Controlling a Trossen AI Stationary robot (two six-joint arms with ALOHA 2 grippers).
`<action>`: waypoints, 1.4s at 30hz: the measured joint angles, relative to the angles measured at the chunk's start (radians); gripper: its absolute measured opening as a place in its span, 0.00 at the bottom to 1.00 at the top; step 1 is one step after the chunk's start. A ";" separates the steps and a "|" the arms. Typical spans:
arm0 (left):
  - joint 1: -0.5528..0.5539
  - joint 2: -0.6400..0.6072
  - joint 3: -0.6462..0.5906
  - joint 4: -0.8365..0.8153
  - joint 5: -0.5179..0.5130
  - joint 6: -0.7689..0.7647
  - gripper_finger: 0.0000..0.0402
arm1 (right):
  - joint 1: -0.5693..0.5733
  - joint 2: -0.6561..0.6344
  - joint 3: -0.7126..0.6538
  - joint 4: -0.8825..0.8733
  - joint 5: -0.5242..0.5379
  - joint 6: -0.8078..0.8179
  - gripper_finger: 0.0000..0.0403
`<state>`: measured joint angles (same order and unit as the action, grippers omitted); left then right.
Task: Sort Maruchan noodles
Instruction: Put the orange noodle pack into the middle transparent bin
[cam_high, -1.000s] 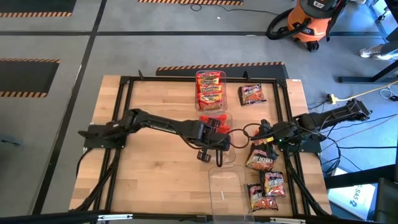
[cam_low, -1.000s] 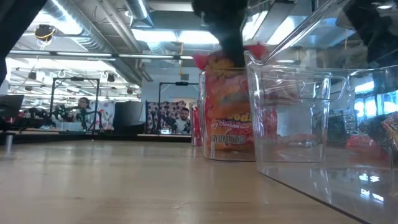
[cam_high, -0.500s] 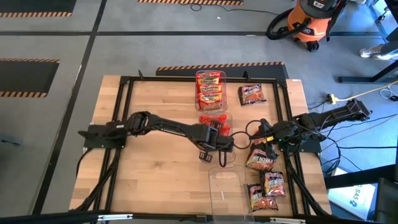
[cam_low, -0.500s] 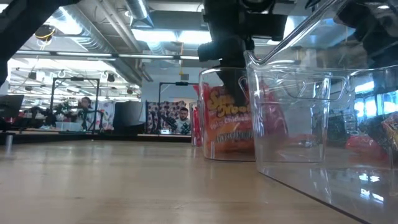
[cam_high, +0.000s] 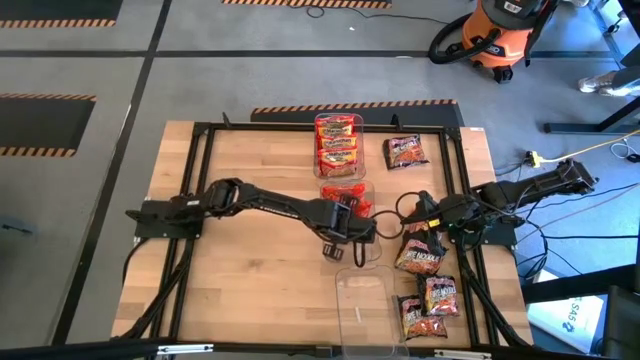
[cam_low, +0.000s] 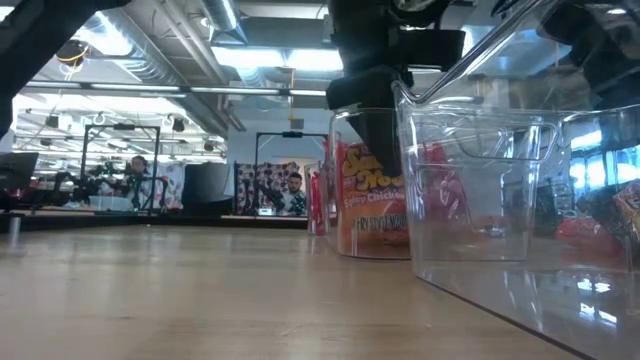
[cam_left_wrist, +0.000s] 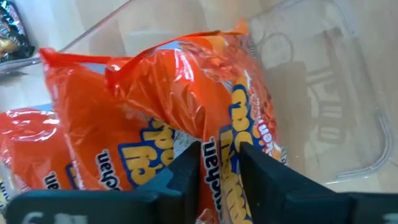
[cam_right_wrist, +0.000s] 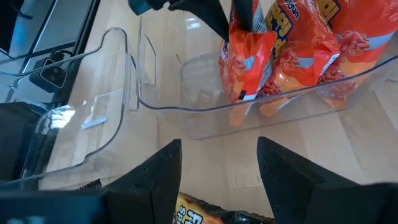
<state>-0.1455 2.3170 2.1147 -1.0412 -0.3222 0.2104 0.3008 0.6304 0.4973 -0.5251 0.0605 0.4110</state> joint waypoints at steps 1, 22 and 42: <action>0.000 0.000 0.000 0.001 0.000 -0.001 0.28 | 0.000 0.000 0.000 0.000 0.000 0.000 0.47; -0.038 -0.044 0.197 -0.246 -0.010 -0.123 0.39 | 0.000 0.000 0.001 0.002 0.052 0.009 0.47; -0.167 -0.654 -0.960 0.672 -0.061 -0.413 0.39 | -0.381 0.288 0.188 -0.607 -0.014 0.270 0.83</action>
<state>-0.3128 1.6633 1.1542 -0.3689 -0.3834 -0.2026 -0.0798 0.9179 0.6857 -1.1326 0.0463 0.6813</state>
